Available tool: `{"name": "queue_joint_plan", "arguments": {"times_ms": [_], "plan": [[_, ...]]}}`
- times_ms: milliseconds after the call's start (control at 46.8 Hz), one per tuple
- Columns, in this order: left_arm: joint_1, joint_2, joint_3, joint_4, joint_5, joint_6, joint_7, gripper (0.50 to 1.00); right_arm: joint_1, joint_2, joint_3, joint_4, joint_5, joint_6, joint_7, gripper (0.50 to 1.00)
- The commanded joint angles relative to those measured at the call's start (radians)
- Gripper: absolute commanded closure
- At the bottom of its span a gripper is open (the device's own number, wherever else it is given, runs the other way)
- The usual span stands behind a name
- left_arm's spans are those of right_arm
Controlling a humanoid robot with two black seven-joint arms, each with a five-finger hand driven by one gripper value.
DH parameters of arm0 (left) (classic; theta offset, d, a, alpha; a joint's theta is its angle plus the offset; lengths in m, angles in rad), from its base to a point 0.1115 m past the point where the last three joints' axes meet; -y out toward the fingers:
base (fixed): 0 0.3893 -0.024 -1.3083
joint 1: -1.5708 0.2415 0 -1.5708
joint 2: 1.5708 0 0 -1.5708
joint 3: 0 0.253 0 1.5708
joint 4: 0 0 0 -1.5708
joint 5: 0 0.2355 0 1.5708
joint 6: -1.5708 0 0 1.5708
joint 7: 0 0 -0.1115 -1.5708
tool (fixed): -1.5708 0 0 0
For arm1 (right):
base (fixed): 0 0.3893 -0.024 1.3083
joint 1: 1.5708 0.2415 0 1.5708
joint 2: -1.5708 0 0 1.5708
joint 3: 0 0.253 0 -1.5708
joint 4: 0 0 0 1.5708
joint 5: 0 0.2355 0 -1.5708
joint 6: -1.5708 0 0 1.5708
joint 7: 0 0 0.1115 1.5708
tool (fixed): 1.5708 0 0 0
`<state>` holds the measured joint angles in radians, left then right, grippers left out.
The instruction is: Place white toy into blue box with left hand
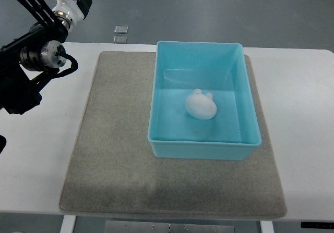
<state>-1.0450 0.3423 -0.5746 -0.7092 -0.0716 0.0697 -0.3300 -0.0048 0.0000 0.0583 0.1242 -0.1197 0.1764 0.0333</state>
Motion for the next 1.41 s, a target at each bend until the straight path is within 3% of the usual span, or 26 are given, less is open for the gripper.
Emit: {"name": "queue_joint_plan", "arguments": {"times_ms": [0,320,427,1388], "plan": [[0.003,-0.012,-0.001,0.053,-0.068,-0.059,0.0,0.516,0.0,0.0,0.0,0.0,0.0,0.0,0.0,0.564],[0.016,-0.055,-0.007,0.206,-0.115,-0.392,0.0,0.516,-0.001,0.0,0.0,0.0,0.0,0.0,0.0,0.564],[0.028,-0.075,-0.007,0.243,-0.115,-0.461,0.0,0.516,0.0,0.0,0.0,0.0,0.0,0.0,0.0,0.564],[0.037,-0.112,-0.025,0.318,-0.111,-0.441,-0.003,0.51,0.0,0.0,0.0,0.0,0.0,0.0,0.0,0.564]]}}
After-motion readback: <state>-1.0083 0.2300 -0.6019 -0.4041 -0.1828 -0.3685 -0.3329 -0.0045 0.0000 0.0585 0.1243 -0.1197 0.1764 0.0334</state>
